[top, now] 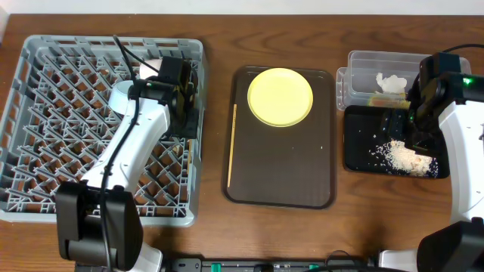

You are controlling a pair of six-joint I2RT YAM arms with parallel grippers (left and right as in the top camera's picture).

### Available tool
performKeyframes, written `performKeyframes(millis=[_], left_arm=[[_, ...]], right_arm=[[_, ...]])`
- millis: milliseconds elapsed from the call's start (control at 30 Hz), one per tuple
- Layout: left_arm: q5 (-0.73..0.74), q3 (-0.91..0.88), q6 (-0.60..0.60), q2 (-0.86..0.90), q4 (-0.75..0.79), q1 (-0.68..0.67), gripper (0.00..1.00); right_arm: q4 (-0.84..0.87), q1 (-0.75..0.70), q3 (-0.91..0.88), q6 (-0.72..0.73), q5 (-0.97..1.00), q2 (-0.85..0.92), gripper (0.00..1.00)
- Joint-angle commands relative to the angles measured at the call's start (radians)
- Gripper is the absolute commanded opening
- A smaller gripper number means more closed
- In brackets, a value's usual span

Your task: Sort waste into correct bins and load items into the dishwasher

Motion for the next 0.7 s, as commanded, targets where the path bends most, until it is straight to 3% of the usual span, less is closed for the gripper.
performKeyframes(millis=[0, 267, 667], left_arm=[[0.035, 0.011, 0.009, -0.068, 0.003, -0.010, 0.56], [0.261, 0.006, -0.017, -0.119, 0.024, -0.060, 0.54], [0.200, -0.029, -0.048, -0.006, 0.104, -0.290, 0.53]], right_arm=[[0.000, -0.011, 0.010, -0.014, 0.000, -0.002, 0.81], [0.011, -0.011, 0.010, -0.010, -0.001, -0.002, 0.81], [0.010, -0.011, 0.010, -0.010, -0.001, -0.002, 0.81]])
